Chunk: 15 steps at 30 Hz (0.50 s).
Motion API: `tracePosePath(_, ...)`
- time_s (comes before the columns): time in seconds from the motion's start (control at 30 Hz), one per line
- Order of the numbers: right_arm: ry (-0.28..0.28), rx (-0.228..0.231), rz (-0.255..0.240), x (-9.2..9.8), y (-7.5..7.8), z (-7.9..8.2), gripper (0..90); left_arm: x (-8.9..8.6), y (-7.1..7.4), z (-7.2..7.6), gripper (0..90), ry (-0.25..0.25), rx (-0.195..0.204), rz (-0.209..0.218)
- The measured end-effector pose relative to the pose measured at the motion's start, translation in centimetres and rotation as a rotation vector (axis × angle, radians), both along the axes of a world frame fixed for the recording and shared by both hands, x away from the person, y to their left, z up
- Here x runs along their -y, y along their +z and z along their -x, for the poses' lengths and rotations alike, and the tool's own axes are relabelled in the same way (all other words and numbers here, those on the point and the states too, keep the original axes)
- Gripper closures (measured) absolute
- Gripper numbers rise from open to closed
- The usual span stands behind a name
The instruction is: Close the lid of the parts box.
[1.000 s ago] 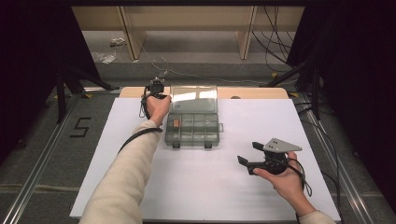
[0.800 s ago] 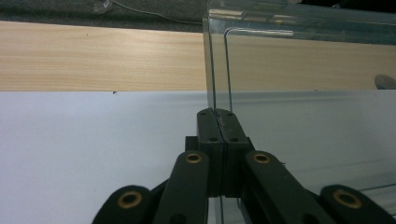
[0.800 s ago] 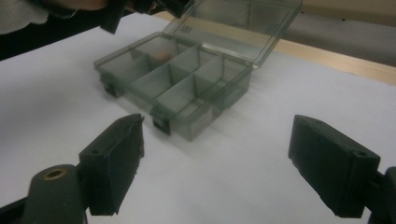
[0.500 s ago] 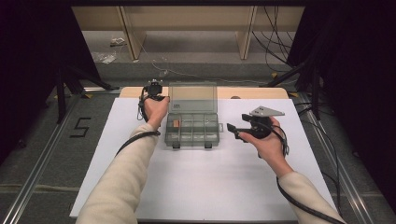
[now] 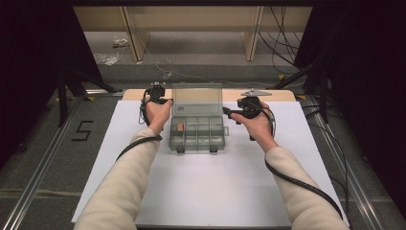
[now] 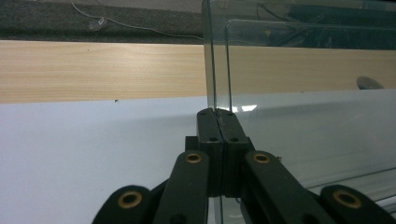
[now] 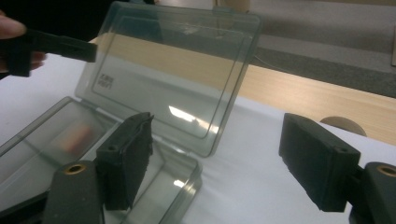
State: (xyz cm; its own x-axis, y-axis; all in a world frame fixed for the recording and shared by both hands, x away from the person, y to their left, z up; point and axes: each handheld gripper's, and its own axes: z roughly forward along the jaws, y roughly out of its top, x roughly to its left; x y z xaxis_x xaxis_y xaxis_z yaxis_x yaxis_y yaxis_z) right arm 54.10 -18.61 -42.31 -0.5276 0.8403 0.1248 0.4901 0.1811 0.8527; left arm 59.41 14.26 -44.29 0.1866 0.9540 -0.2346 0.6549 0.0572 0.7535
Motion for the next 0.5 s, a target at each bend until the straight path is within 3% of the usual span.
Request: tracePosePath(0.5, -0.079, -0.054, 0.037, -2.5, 0.0, -4.0, 46.6, -0.2, 0.0, 0.5, 89.1, -0.017, 0.027, 0.009)
